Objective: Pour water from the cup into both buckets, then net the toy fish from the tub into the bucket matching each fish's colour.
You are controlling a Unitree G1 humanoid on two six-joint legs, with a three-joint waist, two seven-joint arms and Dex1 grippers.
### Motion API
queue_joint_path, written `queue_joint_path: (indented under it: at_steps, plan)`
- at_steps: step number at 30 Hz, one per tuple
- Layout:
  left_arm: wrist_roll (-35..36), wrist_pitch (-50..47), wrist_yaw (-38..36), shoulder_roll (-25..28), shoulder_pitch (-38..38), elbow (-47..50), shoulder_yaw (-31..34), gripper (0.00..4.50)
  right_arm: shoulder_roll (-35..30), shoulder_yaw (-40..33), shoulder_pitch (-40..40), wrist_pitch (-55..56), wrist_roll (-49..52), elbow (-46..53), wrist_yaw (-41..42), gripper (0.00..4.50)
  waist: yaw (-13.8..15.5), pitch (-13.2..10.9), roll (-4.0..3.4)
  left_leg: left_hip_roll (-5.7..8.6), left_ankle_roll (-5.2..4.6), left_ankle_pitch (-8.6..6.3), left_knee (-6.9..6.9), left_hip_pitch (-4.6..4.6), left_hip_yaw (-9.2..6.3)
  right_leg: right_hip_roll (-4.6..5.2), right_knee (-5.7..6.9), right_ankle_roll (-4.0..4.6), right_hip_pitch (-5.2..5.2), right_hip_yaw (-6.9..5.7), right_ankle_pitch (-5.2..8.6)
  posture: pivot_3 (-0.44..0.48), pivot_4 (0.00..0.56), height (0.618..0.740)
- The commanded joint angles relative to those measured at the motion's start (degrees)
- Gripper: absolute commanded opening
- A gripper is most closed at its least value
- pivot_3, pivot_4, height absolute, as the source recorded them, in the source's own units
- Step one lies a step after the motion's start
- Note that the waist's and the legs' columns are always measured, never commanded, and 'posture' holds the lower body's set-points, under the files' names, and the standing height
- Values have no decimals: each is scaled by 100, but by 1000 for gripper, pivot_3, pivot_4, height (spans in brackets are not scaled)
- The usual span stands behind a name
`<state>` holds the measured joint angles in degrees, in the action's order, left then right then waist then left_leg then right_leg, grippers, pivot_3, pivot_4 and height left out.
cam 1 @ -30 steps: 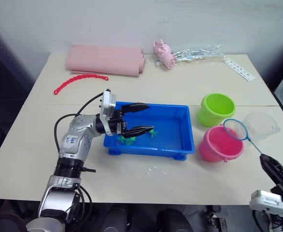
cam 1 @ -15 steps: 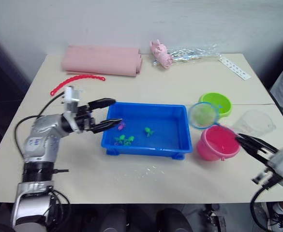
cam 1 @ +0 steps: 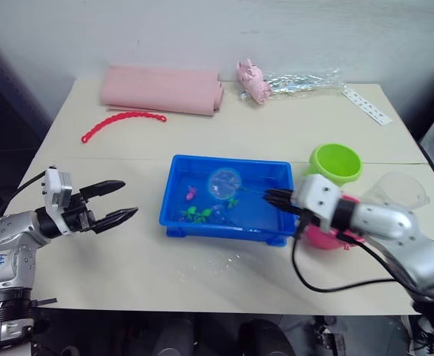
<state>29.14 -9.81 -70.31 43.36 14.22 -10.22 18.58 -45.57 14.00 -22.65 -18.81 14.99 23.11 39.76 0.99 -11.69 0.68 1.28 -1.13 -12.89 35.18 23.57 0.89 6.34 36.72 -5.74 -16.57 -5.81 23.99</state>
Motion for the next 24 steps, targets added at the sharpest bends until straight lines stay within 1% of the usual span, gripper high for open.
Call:
queue_joint_path:
  at_steps: [1, 4, 10, 16, 20, 24]
  plan:
    - [-94, 275, -208, 222, -42, -58, 19, 4465, 180, 381, -263, 46, -518, -73, 222, 0, -7, 0, 1, -1, 0, 0, -1, 0, 0, 0, 0, 0, 0, -1, 0, 0, 150, 740]
    - [-43, 243, -226, 267, -81, -76, 62, 4465, 532, 579, -533, -117, -628, -78, 310, 0, -45, 0, 0, 0, 0, 0, -4, 1, 0, 0, 14, 0, -2, -2, 0, 0, 150, 740]
    - [63, 49, -100, 244, -363, 344, 84, 4465, 747, 879, -681, -173, -965, -115, 589, 0, -113, 0, 1, 0, 0, 0, -4, 1, -5, 0, 18, 0, -3, -3, 0, 0, 150, 740]
    - [223, -323, 163, 222, -579, 949, 135, 4465, 812, 918, -626, -286, -1208, -111, 696, 0, -115, 0, 1, 0, 1, 0, -5, 0, -5, 0, 18, 0, -3, -2, 0, 0, 150, 740]
    - [380, -614, 405, 178, -548, 1310, 149, 4465, 746, 980, -609, -194, -1370, -164, 855, 0, -110, 0, 1, -1, 1, 0, -5, 0, -6, 0, 17, 0, -4, -4, 0, 0, 150, 740]
    - [421, -726, 456, 235, -636, 1438, 166, 4465, 862, 1075, -669, -198, -1482, -254, 983, 0, -115, 0, 1, 0, 2, 0, -5, 0, -7, 0, 16, 0, -3, -3, 0, 0, 150, 740]
